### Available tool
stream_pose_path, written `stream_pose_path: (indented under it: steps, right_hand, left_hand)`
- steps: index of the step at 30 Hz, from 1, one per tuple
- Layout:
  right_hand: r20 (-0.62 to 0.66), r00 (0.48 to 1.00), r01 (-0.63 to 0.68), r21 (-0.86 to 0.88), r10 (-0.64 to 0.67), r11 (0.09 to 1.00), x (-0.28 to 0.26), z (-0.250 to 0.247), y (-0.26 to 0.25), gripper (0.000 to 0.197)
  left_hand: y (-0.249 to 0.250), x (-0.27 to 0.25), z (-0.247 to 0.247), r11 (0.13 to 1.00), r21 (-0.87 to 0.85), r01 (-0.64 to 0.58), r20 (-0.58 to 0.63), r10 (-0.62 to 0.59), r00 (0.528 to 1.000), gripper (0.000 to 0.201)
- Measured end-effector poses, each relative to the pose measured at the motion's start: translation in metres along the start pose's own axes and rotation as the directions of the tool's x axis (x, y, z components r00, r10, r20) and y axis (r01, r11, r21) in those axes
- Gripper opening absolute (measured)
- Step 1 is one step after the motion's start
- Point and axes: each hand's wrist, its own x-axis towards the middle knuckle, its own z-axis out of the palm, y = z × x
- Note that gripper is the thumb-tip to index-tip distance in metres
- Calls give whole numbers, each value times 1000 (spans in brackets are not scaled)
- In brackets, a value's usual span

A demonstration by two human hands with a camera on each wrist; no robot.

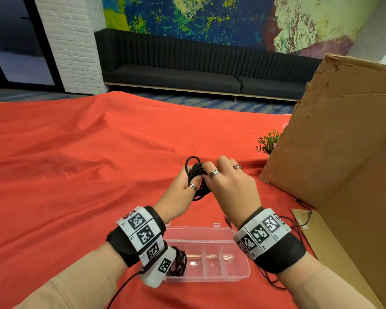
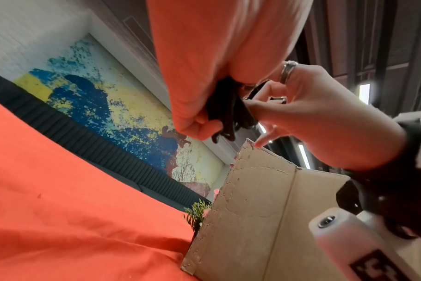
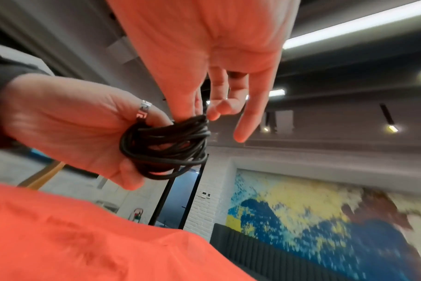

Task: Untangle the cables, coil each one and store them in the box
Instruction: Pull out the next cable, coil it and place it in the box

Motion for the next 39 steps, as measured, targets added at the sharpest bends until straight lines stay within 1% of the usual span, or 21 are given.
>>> stream_pose_path:
  steps: [2, 3, 4, 7, 11, 14, 19, 23, 24, 26, 27, 28, 29, 30, 31, 32, 33, 35, 37, 39]
  right_hand:
    - [-36, 994, 100, -64, -102, 993, 5, -2, 0, 15]
    - [-47, 990, 127, -73, -131, 989, 7, -4, -1, 10]
    - [-50, 988, 141, -77, -145, 987, 9, -4, -2, 12]
    - [-25, 991, 130, -103, -133, 986, 11, -1, -5, 15]
    - [2, 996, 83, -128, -84, 988, 13, 5, -11, 13]
    - [11, 997, 82, -96, -82, 992, 9, 10, -11, 13]
    - [45, 997, 70, -3, -70, 998, 4, 9, -7, 26]
    - [25, 998, 54, 2, -54, 999, 4, 0, -5, 21]
    - [14, 998, 53, 7, -53, 999, 3, -1, -3, 19]
    - [29, 999, 36, 20, -36, 999, -2, -1, 2, 13]
    - [53, 998, 12, 42, -14, 999, -6, -1, 3, 17]
    - [79, 997, -32, 80, 26, 996, -9, 0, 3, 21]
    - [122, 989, -107, 147, 89, 983, -14, 1, 3, 20]
    - [188, 971, -194, 241, 150, 951, -18, 4, 2, 14]
    - [299, 936, -287, 354, 183, 890, -23, 6, 1, 10]
    - [429, 886, -380, 459, 174, 803, -29, 10, -1, 9]
    - [531, 835, -455, 527, 140, 718, -35, 13, -3, 8]
    - [645, 759, -552, 566, 88, 613, -44, 21, -6, 7]
    - [719, 692, -642, 568, 70, 514, -49, 29, -8, 11]
    - [782, 622, -741, 572, 37, 352, -50, 34, -8, 13]
  left_hand:
    - [-3, 1, 3, 998, -51, 37, -36, -39, 999, 12]
    - [-3, 1, 4, 994, -88, 58, -43, -62, 997, 12]
    - [-2, 1, 5, 987, -136, 82, -46, -89, 995, 12]
    - [5, 0, 6, 960, -241, 139, -42, -153, 987, 10]
    - [4, 4, 6, 958, -249, 142, -66, -163, 984, 16]
    - [0, 5, 5, 965, -215, 152, -75, -171, 982, 15]
    - [-1, 5, 6, 981, -143, 132, -84, -145, 986, 13]
    - [-6, 7, 2, 994, -46, 104, -154, -110, 982, 19]
    - [-8, 8, -2, 993, -13, 121, -174, -121, 977, 18]
    - [-17, 10, -10, 975, 61, 214, -210, -197, 958, 21]
    - [-21, 10, -14, 962, 96, 257, -215, -232, 949, 24]
    - [-25, 10, -15, 953, 118, 279, -213, -250, 944, 24]
    - [-28, 10, -15, 949, 117, 294, -212, -266, 940, 24]
    - [-30, 9, -13, 946, 92, 310, -220, -284, 933, 24]
    - [-32, 8, -11, 944, 42, 327, -234, -309, 922, 23]
    - [-33, 7, -9, 940, -25, 340, -248, -335, 909, 22]
    - [-33, 5, -6, 932, -87, 353, -251, -363, 897, 21]
    - [-37, 2, -1, 917, -147, 371, -227, -397, 889, 20]
    - [-40, -3, 4, 911, -152, 382, -204, -407, 890, 20]
    - [-43, -4, 8, 903, -179, 390, -200, -422, 884, 19]
